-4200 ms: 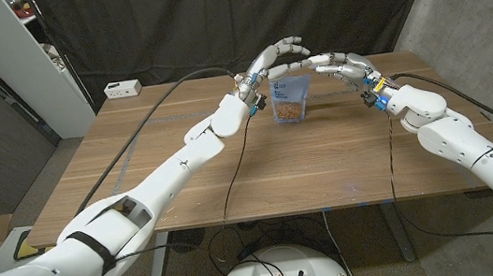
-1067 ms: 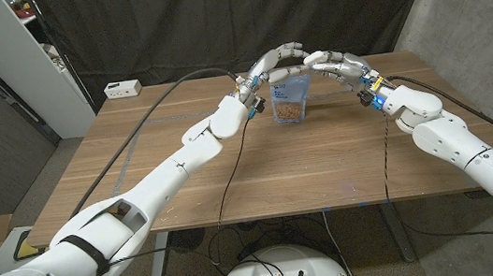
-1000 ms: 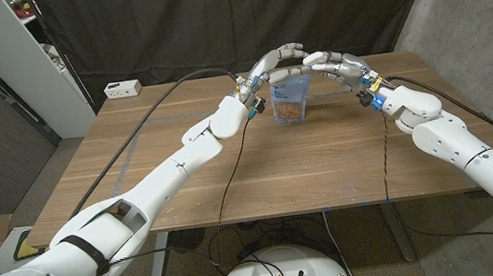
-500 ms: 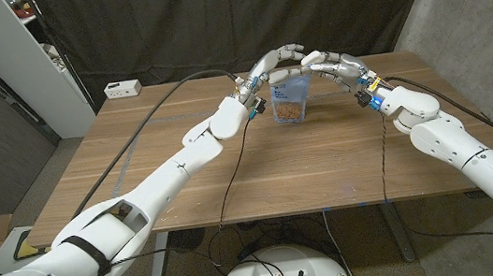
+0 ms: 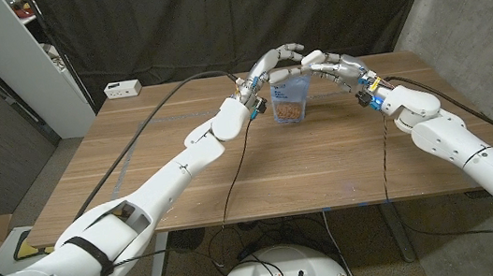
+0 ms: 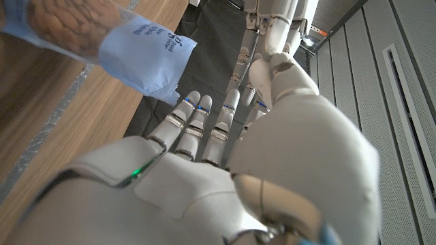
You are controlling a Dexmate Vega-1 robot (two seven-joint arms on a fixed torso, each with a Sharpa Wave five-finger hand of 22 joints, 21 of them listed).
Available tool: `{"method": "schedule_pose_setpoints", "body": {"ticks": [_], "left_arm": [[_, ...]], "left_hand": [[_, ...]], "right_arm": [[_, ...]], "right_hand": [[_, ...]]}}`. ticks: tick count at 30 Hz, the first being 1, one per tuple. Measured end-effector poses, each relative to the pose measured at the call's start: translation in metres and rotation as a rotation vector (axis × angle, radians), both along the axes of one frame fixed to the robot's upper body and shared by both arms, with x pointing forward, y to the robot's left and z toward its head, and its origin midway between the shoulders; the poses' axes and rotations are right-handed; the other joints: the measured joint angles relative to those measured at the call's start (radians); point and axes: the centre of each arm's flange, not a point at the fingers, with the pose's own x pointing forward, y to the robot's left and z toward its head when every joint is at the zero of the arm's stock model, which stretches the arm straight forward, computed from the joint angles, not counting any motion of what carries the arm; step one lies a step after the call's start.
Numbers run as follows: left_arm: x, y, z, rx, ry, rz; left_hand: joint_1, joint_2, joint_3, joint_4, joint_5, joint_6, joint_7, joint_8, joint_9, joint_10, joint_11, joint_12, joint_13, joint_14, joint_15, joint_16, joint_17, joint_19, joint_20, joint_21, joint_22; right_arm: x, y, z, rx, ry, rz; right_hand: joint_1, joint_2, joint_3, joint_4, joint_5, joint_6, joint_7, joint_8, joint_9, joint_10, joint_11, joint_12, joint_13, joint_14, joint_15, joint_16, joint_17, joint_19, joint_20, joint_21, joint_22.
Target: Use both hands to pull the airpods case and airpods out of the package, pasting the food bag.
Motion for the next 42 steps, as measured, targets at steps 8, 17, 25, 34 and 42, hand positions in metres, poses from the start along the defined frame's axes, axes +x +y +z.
{"method": "schedule_pose_setpoints", "body": {"ticks": [8, 17, 25, 34, 42], "left_arm": [[-0.003, 0.001, 0.006, 0.014, -0.011, 0.023], [-0.005, 0.003, 0.010, 0.029, -0.018, 0.045], [-0.006, 0.005, 0.011, 0.047, -0.015, 0.069], [-0.011, 0.006, 0.009, 0.073, -0.017, 0.095], [-0.013, 0.006, 0.008, 0.098, -0.010, 0.119]], "left_hand": [[0.000, 0.000, 0.003, -0.003, -0.005, -0.003, 0.007, 0.000, 0.000, 0.007, -0.007, 0.000, 0.000, 0.000, 0.000, 0.000, 0.000, 0.005, -0.005, 0.008, 0.005], [0.000, 0.000, 0.020, 0.005, -0.005, -0.010, 0.012, 0.000, 0.000, 0.007, -0.007, 0.000, 0.000, 0.000, 0.000, 0.000, 0.000, 0.005, -0.005, 0.008, 0.005], [0.005, -0.006, 0.021, 0.004, -0.013, 0.001, 0.022, 0.000, 0.000, 0.013, -0.013, 0.000, 0.000, 0.000, 0.000, 0.000, 0.000, 0.005, -0.005, 0.013, 0.005], [0.001, -0.012, 0.017, 0.008, -0.016, 0.010, 0.032, 0.000, 0.000, 0.013, -0.013, 0.000, 0.000, 0.000, 0.000, 0.000, 0.000, 0.011, -0.011, 0.015, 0.005], [0.005, -0.019, 0.017, 0.008, -0.017, 0.016, 0.037, 0.000, 0.000, 0.017, -0.008, -0.006, -0.003, -0.001, 0.000, -0.005, 0.000, 0.011, -0.011, 0.017, 0.005]], "right_arm": [[-0.001, -0.005, 0.003, -0.077, -0.016, -0.039], [-0.002, -0.009, 0.006, -0.136, -0.022, -0.057], [-0.004, -0.012, 0.012, -0.188, -0.018, -0.052], [-0.006, -0.013, 0.015, -0.226, -0.012, -0.023], [-0.007, -0.015, 0.019, -0.236, -0.014, -0.005]], "right_hand": [[-0.015, 0.015, 0.010, 0.005, -0.032, -0.062, -0.047, -0.022, -0.025, -0.054, 0.009, -0.021, 0.001, -0.029, 0.001, -0.008, 0.007, -0.012, 0.009, 0.000, 0.000], [-0.015, 0.023, -0.009, -0.005, -0.082, -0.139, 0.037, -0.029, -0.065, -0.123, 0.017, -0.045, 0.003, -0.089, 0.004, -0.008, 0.028, -0.034, 0.012, 0.000, 0.000], [0.007, 0.032, -0.019, -0.006, -0.128, -0.245, 0.011, -0.037, -0.095, -0.180, 0.025, -0.055, 0.008, -0.135, 0.007, -0.008, 0.032, -0.058, 0.008, 0.000, 0.000], [0.005, 0.048, -0.035, -0.004, -0.182, -0.269, 0.036, -0.028, -0.118, -0.213, 0.031, -0.055, 0.005, -0.159, 0.005, -0.008, 0.032, -0.071, 0.010, 0.000, 0.000], [0.010, 0.067, -0.038, -0.006, -0.197, -0.260, 0.005, -0.021, -0.127, -0.223, 0.028, -0.055, 0.000, -0.172, 0.002, -0.008, 0.032, -0.082, 0.000, 0.000, 0.000]]}}
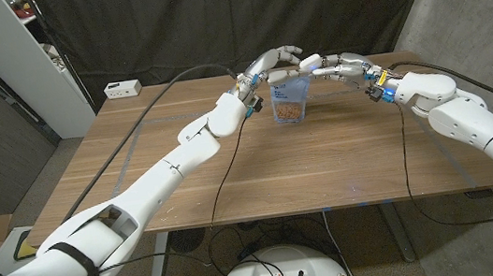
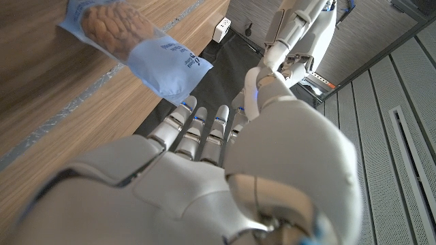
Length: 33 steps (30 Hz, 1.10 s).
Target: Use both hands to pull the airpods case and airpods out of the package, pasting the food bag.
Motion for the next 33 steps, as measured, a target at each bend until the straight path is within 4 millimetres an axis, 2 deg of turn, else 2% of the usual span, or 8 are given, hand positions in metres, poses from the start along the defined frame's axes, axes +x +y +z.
{"method": "schedule_pose_setpoints", "body": {"ticks": [4, 9, 11, 14, 17, 21, 23, 33], "left_arm": [[-0.0012, 0.0003, -0.0006, 0.008, 0.003, 0.007], [-0.0005, 0.0009, -0.0009, 0.012, 0.009, 0.015], [-0.0002, 0.0010, -0.0010, 0.012, 0.010, 0.016], [0.0003, 0.0013, -0.0011, 0.012, 0.012, 0.019], [-0.0029, -0.0004, -0.0029, 0.013, 0.012, 0.013], [-0.0028, -0.0005, -0.0041, 0.013, 0.015, 0.014], [-0.0034, -0.0010, -0.0047, 0.012, 0.016, 0.013], [-0.0042, -0.0015, -0.0063, 0.009, 0.021, 0.016]], "left_hand": [[0.000, 0.000, -0.005, 0.005, 0.000, 0.000, 0.000, 0.000, 0.000, 0.000, 0.000, 0.000, 0.000, -0.004, -0.003, 0.000, 0.000, 0.000, 0.000, 0.000, 0.000], [-0.004, -0.004, -0.005, 0.005, 0.000, 0.005, 0.005, 0.000, 0.000, 0.000, 0.000, 0.000, 0.000, -0.003, -0.003, 0.000, 0.000, 0.000, 0.000, 0.000, 0.000], [-0.004, -0.004, -0.005, 0.005, 0.000, 0.005, 0.005, 0.000, 0.000, 0.000, 0.000, -0.006, 0.000, -0.003, -0.003, 0.000, 0.000, -0.004, -0.004, 0.000, 0.000], [-0.007, -0.007, -0.005, 0.005, -0.002, 0.005, 0.005, 0.000, 0.000, 0.000, 0.000, -0.008, -0.004, -0.003, -0.003, 0.000, 0.004, -0.004, -0.004, 0.000, 0.000], [-0.008, -0.008, -0.005, 0.005, 0.006, 0.005, 0.005, 0.000, 0.000, 0.000, 0.000, -0.008, -0.005, -0.003, -0.003, 0.000, 0.005, -0.004, -0.004, 0.000, 0.000], [-0.009, -0.013, -0.005, 0.005, 0.006, 0.008, 0.008, 0.000, 0.000, 0.000, 0.000, -0.008, -0.005, -0.003, -0.003, 0.000, 0.005, -0.004, -0.004, 0.004, 0.000], [-0.005, -0.019, 0.000, 0.019, 0.006, 0.011, 0.010, 0.000, 0.000, 0.005, 0.005, -0.008, -0.005, -0.003, -0.003, 0.000, 0.005, -0.004, -0.004, 0.004, 0.000], [-0.014, -0.030, -0.010, 0.036, 0.006, 0.008, 0.008, 0.000, 0.000, 0.004, 0.005, -0.009, -0.005, -0.003, -0.003, 0.001, 0.005, -0.006, -0.006, 0.007, 0.000]], "right_arm": [[-0.0005, 0.0001, 0.0017, -0.003, 0.000, 0.012], [-0.0004, 0.0007, 0.0033, -0.002, -0.002, 0.018], [-0.0004, 0.0009, 0.0032, -0.001, -0.002, 0.018], [-0.0003, 0.0013, 0.0031, 0.000, -0.002, 0.019], [-0.0013, 0.0027, 0.0020, 0.002, -0.003, 0.031], [-0.0015, 0.0044, -0.0006, 0.005, 0.000, 0.035], [-0.0016, 0.0049, -0.0012, 0.012, -0.001, 0.035], [-0.0010, 0.0062, -0.0028, 0.029, 0.000, 0.038]], "right_hand": [[-0.001, 0.009, 0.000, 0.000, -0.005, 0.009, 0.031, 0.011, -0.006, 0.000, 0.000, 0.000, 0.000, -0.004, 0.003, 0.000, 0.000, -0.003, -0.003, 0.000, 0.000], [0.008, 0.018, -0.003, -0.003, -0.010, 0.045, 0.000, 0.028, -0.004, 0.003, -0.009, 0.005, -0.003, -0.004, 0.003, 0.005, 0.000, -0.003, -0.003, 0.000, 0.000], [0.013, 0.023, -0.007, -0.007, -0.012, 0.061, 0.014, 0.035, -0.002, 0.008, -0.014, 0.009, -0.005, -0.004, 0.003, 0.012, -0.002, -0.003, -0.003, 0.000, 0.000], [0.023, 0.033, -0.007, -0.007, -0.012, 0.074, 0.006, 0.043, 0.006, 0.013, -0.019, 0.013, -0.005, -0.004, 0.003, 0.016, -0.003, -0.006, -0.016, 0.000, 0.000], [0.028, 0.038, -0.007, -0.007, -0.012, 0.077, 0.027, 0.044, 0.017, 0.016, -0.023, 0.013, -0.005, 0.004, 0.003, 0.019, -0.003, -0.007, -0.025, 0.000, 0.000], [0.038, 0.048, -0.007, -0.007, -0.012, 0.084, 0.020, 0.054, 0.027, 0.024, -0.031, 0.013, -0.005, 0.014, 0.003, 0.027, -0.003, -0.005, -0.045, 0.004, 0.000], [0.038, 0.048, -0.007, -0.007, -0.012, 0.092, 0.021, 0.061, 0.035, 0.029, -0.035, 0.020, -0.005, 0.016, 0.001, 0.027, -0.003, -0.005, -0.048, 0.004, 0.000], [0.043, 0.061, -0.007, -0.007, -0.012, 0.132, 0.034, 0.082, 0.050, 0.058, -0.046, 0.035, -0.002, 0.036, 0.002, 0.043, 0.000, -0.001, -0.063, 0.004, 0.000]]}}
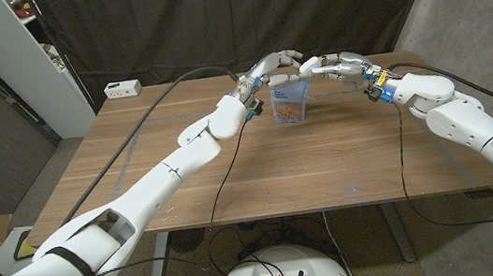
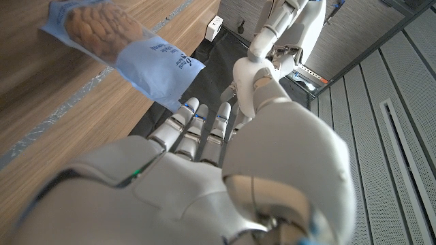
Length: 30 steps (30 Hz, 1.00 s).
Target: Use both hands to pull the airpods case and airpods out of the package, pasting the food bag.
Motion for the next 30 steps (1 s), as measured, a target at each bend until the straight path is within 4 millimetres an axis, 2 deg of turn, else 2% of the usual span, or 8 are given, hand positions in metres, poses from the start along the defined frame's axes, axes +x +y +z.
{"method": "schedule_pose_setpoints", "body": {"ticks": [2, 3, 6, 7, 9, 14, 21, 30], "left_arm": [[0.000, 0.000, 0.000, 0.000, 0.001, 0.000], [0.000, 0.000, 0.000, -0.001, 0.001, 0.000], [0.000, 0.001, 0.000, -0.002, 0.003, -0.001], [0.000, 0.001, 0.000, -0.002, 0.004, -0.001], [0.000, 0.001, 0.000, -0.003, 0.004, -0.002], [-0.001, 0.002, 0.001, -0.002, 0.000, -0.005], [-0.003, 0.004, 0.005, -0.008, -0.015, -0.008], [-0.004, 0.004, 0.007, -0.010, -0.026, 0.002]], "left_hand": [[-0.030, -0.021, -0.019, 0.021, 0.003, -0.016, -0.018, 0.065, 0.000, -0.009, 0.009, -0.008, 0.000, 0.000, 0.000, 0.000, 0.000, -0.005, -0.005, 0.000, -0.001], [-0.052, -0.027, -0.028, 0.033, -0.001, -0.022, -0.024, 0.077, 0.001, -0.013, 0.013, -0.009, 0.000, 0.000, 0.000, 0.000, -0.001, -0.005, -0.005, 0.000, -0.002], [-0.104, -0.039, -0.060, 0.052, -0.007, -0.024, -0.051, 0.072, 0.022, -0.018, 0.018, -0.013, 0.000, -0.004, 0.004, -0.004, -0.003, -0.010, -0.010, 0.000, -0.003], [-0.122, -0.044, -0.068, 0.060, -0.009, -0.040, -0.049, 0.059, 0.077, -0.020, 0.020, -0.016, 0.000, -0.005, 0.005, -0.004, -0.003, -0.010, -0.010, 0.000, -0.003], [-0.146, -0.047, -0.081, 0.071, -0.010, -0.064, -0.044, 0.042, 0.102, -0.029, 0.028, -0.016, 0.000, -0.010, 0.001, -0.005, -0.003, -0.010, -0.010, 0.000, -0.003], [-0.172, -0.058, -0.100, 0.080, -0.010, -0.084, -0.039, 0.025, 0.090, -0.034, 0.034, -0.020, 0.000, -0.011, 0.000, -0.008, -0.003, -0.010, -0.010, 0.000, -0.003], [-0.177, -0.063, -0.102, 0.080, -0.007, -0.078, -0.044, 0.019, 0.088, -0.034, 0.034, -0.020, 0.001, -0.011, 0.000, -0.008, -0.007, -0.010, -0.010, 0.000, -0.003], [-0.129, -0.040, -0.089, 0.051, 0.003, -0.056, -0.046, 0.033, 0.102, -0.034, 0.034, -0.020, 0.003, -0.011, 0.000, -0.008, -0.011, -0.010, -0.010, 0.000, -0.007]], "right_arm": [[0.001, -0.001, 0.000, 0.011, 0.004, 0.004], [0.001, -0.001, -0.001, 0.012, 0.005, 0.003], [0.003, -0.002, -0.002, 0.023, 0.020, 0.017], [0.003, -0.003, -0.002, 0.025, 0.021, 0.015], [0.005, -0.003, -0.003, 0.030, 0.029, 0.021], [0.009, -0.005, -0.007, 0.046, 0.057, 0.037], [0.012, -0.007, -0.010, 0.069, 0.087, 0.056], [0.014, -0.009, -0.012, 0.092, 0.101, 0.070]], "right_hand": [[0.000, 0.000, 0.000, 0.000, 0.000, 0.007, -0.003, 0.000, 0.000, 0.000, 0.000, 0.000, 0.000, 0.000, 0.000, 0.000, 0.000, 0.001, -0.001, 0.000, 0.000], [0.000, 0.000, 0.000, 0.000, 0.000, 0.007, -0.003, 0.000, 0.000, 0.000, 0.000, 0.000, 0.003, 0.000, 0.000, 0.000, 0.000, 0.001, -0.001, 0.000, 0.000], [0.000, 0.000, 0.000, 0.000, -0.003, 0.007, -0.004, 0.001, 0.000, 0.000, 0.000, 0.000, 0.005, 0.000, 0.000, 0.000, 0.000, 0.001, -0.001, 0.000, 0.000], [0.000, 0.000, 0.000, 0.004, -0.004, 0.007, -0.004, 0.005, 0.000, 0.000, 0.000, 0.000, 0.005, 0.000, 0.000, 0.001, 0.000, 0.001, -0.001, 0.000, 0.000], [0.000, 0.000, -0.001, 0.007, -0.004, 0.008, -0.005, 0.012, 0.000, -0.003, -0.002, 0.000, 0.005, 0.000, 0.000, 0.008, 0.000, -0.002, -0.008, 0.000, 0.000], [0.004, 0.007, -0.001, 0.007, -0.004, 0.012, -0.009, 0.012, -0.001, -0.004, -0.004, 0.000, 0.005, 0.000, 0.000, 0.008, 0.005, 0.000, -0.010, 0.000, 0.000], [0.002, 0.009, -0.001, 0.007, 0.001, 0.012, -0.009, 0.012, -0.001, 0.000, 0.000, 0.004, 0.009, 0.000, 0.000, 0.013, 0.005, 0.000, -0.010, 0.000, 0.000], [0.001, 0.009, -0.001, 0.007, 0.001, 0.012, -0.009, 0.012, -0.001, 0.000, 0.000, 0.004, 0.009, 0.000, 0.000, 0.016, 0.005, 0.002, -0.008, 0.003, 0.000]]}}
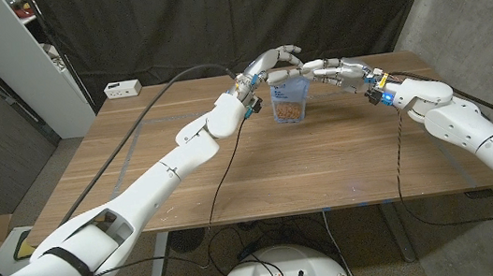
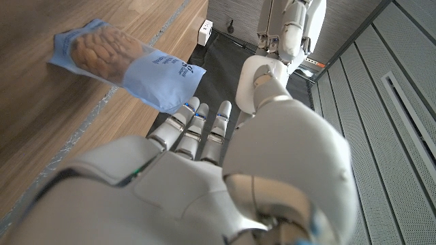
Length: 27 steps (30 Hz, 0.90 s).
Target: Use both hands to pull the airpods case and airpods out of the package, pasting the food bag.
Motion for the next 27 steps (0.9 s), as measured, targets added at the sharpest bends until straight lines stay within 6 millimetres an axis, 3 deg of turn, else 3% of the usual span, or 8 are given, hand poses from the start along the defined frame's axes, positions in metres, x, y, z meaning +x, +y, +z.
{"method": "schedule_pose_setpoints", "body": {"ticks": [10, 15, 20, 27], "left_arm": [[0.0026, -0.0024, 0.0029, 0.004, 0.002, 0.013], [0.0039, -0.0039, 0.0034, 0.006, 0.003, 0.015], [0.0044, -0.0042, 0.0032, 0.003, 0.002, 0.015], [0.0040, -0.0051, 0.0027, -0.003, 0.005, 0.002]], "left_hand": [[0.040, -0.002, 0.009, -0.023, 0.008, 0.023, -0.008, 0.013, 0.012, 0.000, 0.000, 0.000, 0.000, 0.000, 0.000, -0.004, -0.001, 0.000, 0.000, 0.000, 0.000], [0.067, 0.025, 0.025, -0.039, 0.016, 0.052, -0.016, 0.029, 0.016, 0.012, -0.012, 0.000, 0.000, 0.000, 0.000, -0.004, 0.001, 0.000, 0.008, 0.000, 0.000], [0.094, 0.052, 0.028, -0.035, 0.022, 0.065, -0.003, 0.048, 0.017, 0.021, -0.021, 0.000, 0.004, 0.008, 0.000, -0.002, 0.004, 0.000, 0.008, 0.004, 0.003], [0.084, 0.087, 0.074, -0.015, 0.022, 0.071, 0.004, 0.050, 0.017, 0.021, -0.021, 0.000, 0.005, 0.008, 0.000, 0.004, 0.015, 0.002, 0.017, 0.004, 0.003]], "right_arm": [[0.0007, -0.0005, -0.0001, 0.022, 0.006, 0.010], [0.0010, 0.0001, -0.0004, 0.029, 0.008, 0.014], [0.0012, 0.0004, -0.0017, 0.032, 0.011, 0.015], [0.0016, 0.0003, -0.0032, 0.035, 0.015, 0.014]], "right_hand": [[0.000, 0.000, -0.002, 0.002, 0.000, -0.004, -0.003, 0.000, 0.000, 0.000, 0.000, 0.000, 0.005, 0.000, 0.000, 0.006, 0.004, 0.000, 0.000, 0.000, 0.005], [0.000, 0.000, -0.004, 0.004, 0.000, -0.011, -0.003, 0.002, 0.000, 0.000, 0.000, 0.000, 0.005, 0.000, 0.000, 0.006, 0.004, -0.002, -0.001, 0.000, 0.005], [0.000, 0.000, -0.004, 0.004, 0.000, -0.015, -0.003, 0.003, 0.000, 0.000, 0.000, 0.000, 0.009, 0.000, 0.000, 0.008, 0.007, -0.001, -0.007, 0.000, 0.005], [-0.001, -0.001, -0.007, 0.007, 0.000, -0.011, -0.007, 0.004, 0.000, 0.005, -0.005, 0.000, 0.009, 0.000, 0.000, 0.010, 0.009, -0.001, -0.007, 0.000, 0.005]]}}
